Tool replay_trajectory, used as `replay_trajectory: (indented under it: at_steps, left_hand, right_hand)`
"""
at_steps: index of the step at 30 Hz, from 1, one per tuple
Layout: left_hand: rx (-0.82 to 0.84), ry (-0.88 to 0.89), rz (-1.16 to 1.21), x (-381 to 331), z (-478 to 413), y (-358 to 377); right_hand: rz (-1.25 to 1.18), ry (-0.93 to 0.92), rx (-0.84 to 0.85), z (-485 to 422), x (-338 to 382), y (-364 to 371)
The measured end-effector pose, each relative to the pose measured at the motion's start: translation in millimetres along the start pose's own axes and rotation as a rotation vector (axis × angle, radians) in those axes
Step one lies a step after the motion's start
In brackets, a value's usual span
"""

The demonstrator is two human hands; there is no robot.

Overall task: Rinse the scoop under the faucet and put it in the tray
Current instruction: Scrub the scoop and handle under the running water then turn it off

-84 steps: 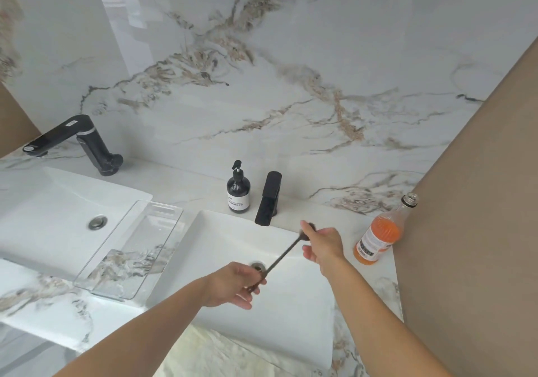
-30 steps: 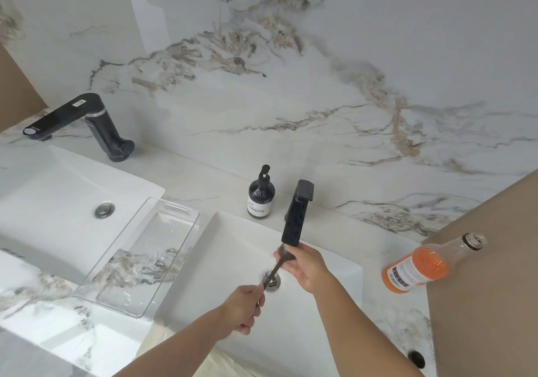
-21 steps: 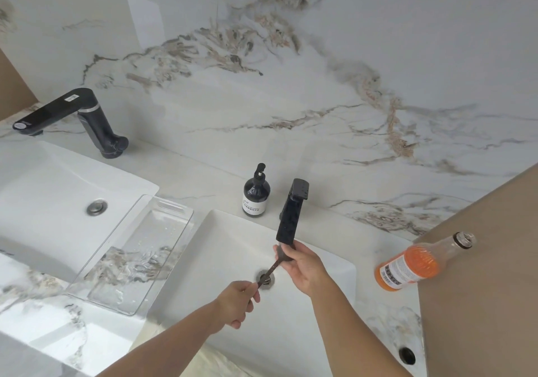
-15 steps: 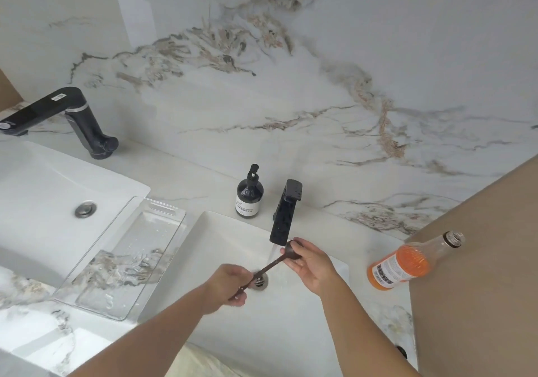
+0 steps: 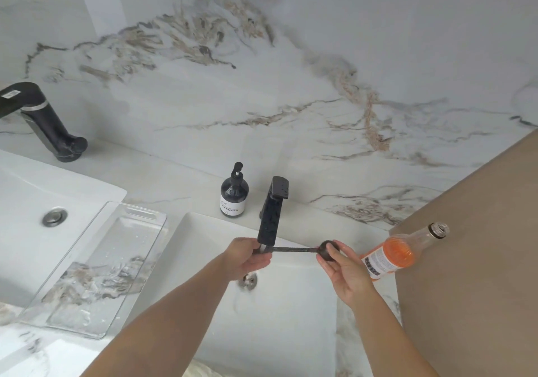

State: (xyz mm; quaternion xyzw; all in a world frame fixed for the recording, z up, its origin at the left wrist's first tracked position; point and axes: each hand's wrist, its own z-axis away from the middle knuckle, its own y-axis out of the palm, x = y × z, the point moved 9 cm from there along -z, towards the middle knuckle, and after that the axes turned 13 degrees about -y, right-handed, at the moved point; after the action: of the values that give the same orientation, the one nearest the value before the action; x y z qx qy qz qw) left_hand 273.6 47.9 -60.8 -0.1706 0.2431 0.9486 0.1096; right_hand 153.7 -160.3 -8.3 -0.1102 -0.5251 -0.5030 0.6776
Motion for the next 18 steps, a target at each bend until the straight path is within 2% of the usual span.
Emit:
replay_trajectory:
  at_steps: [6,14,18]
  left_hand:
    - [0.123,-0.053,0.091,0.8,10.5,-13.3]
    - [-0.048,0.07,0.247,-15.8,61.5,-112.5]
    - [-0.08,0.111,0.237,-16.0,87.3,-127.8]
  right_hand:
    - [-0.017,0.05,-0.012,3.0,-12.8,7.4]
    - [0.006,0.24,0.125,22.9,-90.5,95.0]
    - [-0.053,0.342,0.091,38.1,-115.0,106.7]
